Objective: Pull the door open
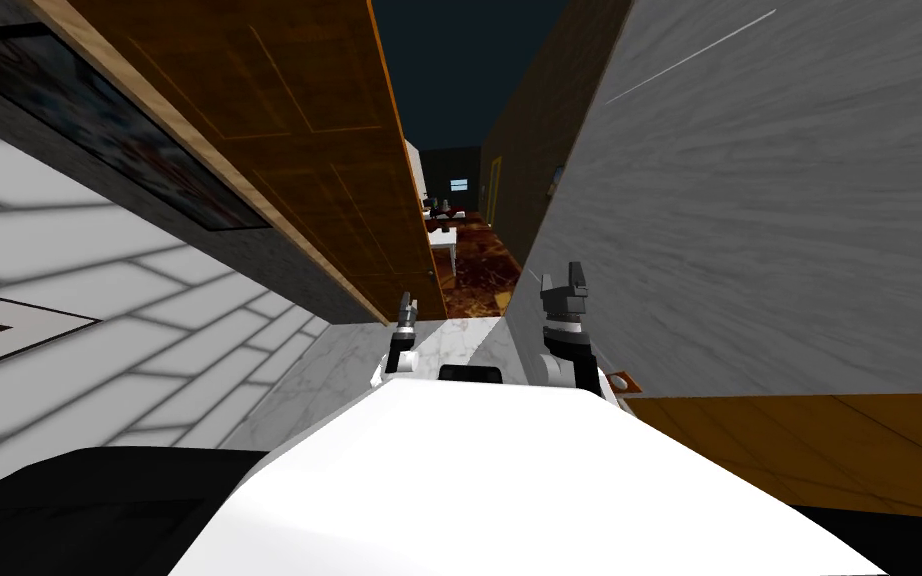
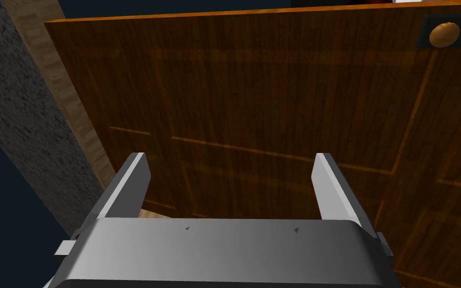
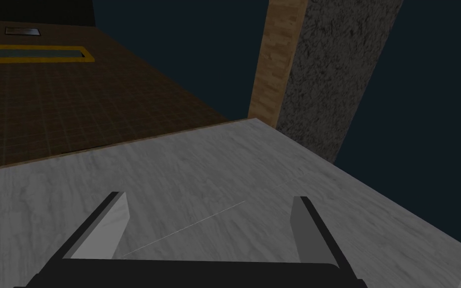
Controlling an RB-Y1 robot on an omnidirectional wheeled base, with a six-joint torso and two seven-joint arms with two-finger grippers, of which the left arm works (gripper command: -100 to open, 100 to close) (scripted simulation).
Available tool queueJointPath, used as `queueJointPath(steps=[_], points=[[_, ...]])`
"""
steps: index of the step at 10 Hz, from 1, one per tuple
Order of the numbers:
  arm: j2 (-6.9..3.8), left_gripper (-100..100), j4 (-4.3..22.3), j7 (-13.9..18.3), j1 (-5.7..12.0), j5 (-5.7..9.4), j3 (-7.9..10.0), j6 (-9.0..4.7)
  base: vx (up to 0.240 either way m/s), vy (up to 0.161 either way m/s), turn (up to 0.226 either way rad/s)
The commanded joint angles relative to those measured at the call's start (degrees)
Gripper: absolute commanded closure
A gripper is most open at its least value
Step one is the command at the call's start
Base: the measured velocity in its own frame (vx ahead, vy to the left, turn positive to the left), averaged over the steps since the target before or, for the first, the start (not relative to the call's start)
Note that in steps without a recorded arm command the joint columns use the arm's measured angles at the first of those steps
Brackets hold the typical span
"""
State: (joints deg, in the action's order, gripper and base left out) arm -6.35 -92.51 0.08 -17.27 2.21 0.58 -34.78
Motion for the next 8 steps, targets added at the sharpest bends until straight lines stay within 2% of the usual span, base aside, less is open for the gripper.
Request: queueJointPath(steps=[1,2,8], points=[[-0.29,-100,2.2,0.5,0.39,0.15,0.29,-0.61,0.112,0.023,-0.034],[-0.51,-100,4.8,0.9,0.95,0.27,0.58,-1.19,0.135,0.024,-0.065],[-1.06,-100,12.3,2.0,2.60,0.64,1.45,-2.88,0.107,0.019,-0.033]])
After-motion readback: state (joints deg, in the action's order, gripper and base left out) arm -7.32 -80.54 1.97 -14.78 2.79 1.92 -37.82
